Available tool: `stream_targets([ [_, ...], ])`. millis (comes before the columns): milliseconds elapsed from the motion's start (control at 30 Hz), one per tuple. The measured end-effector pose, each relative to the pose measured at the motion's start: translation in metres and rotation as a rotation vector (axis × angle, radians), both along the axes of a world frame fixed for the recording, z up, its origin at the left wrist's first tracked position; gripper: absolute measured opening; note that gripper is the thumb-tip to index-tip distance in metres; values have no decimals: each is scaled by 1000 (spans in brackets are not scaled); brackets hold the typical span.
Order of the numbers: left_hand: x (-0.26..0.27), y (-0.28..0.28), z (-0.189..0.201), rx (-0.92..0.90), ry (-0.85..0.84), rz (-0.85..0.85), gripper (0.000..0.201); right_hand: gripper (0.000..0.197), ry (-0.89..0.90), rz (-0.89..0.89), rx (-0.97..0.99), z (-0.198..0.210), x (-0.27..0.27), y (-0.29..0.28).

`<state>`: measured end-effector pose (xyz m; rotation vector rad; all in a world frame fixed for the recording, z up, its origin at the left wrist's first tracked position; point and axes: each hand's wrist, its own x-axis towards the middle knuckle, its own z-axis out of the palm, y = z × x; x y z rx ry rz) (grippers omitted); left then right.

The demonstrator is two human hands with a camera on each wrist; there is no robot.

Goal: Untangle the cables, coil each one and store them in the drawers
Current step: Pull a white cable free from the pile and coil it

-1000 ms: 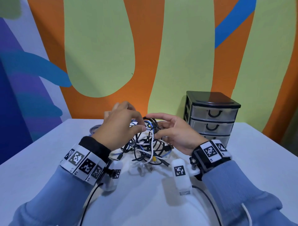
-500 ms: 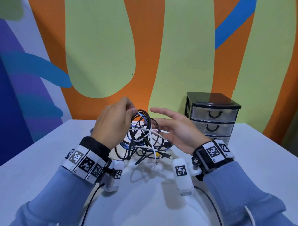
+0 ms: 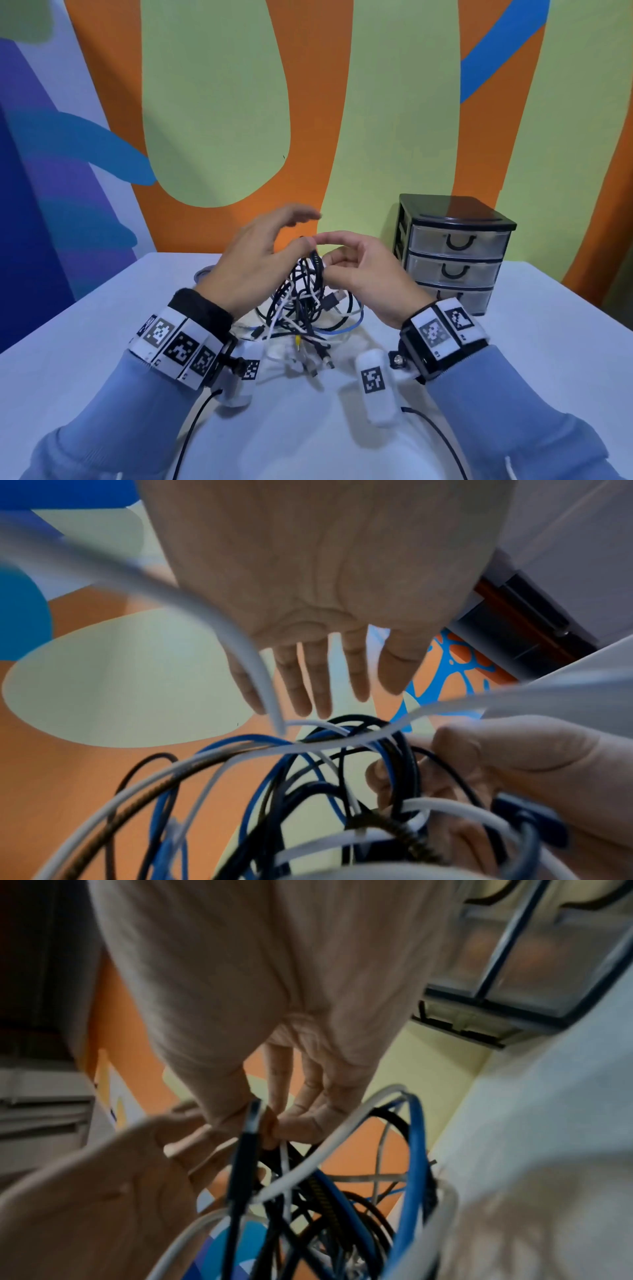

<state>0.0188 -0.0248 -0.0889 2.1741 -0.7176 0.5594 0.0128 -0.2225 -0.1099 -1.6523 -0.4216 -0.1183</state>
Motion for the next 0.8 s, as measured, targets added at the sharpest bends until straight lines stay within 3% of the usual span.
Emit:
stream_targets([
  [67,-6,-5,1,28,39,-101,31,43,-100,-65,-96,0,-2,2],
  [133,-7,-7,0,3,40,-116,24,36,-170,-131,-107,1,-2,1],
  [333,0,-3,0,-7,53,67,16,26,-324,-349,21,6,3,-5],
  [467,2,5,0,42,190,0,28,17,-429,-525,262,9,8,-10],
  [533,2,4,-1,44,225,-56,27,12,-440,-511,318,12,8,-12],
  [633,0,1,3,-108,196,-80,17,13,-497,-420,204,15,1,-6],
  [700,1,-1,4,-141,109,-89,27,17,-552,-357,63,17,-5,-1],
  [800,1,-3,0,-25,-78,-43,16,17,-571,-289,-105,14,-10,6],
])
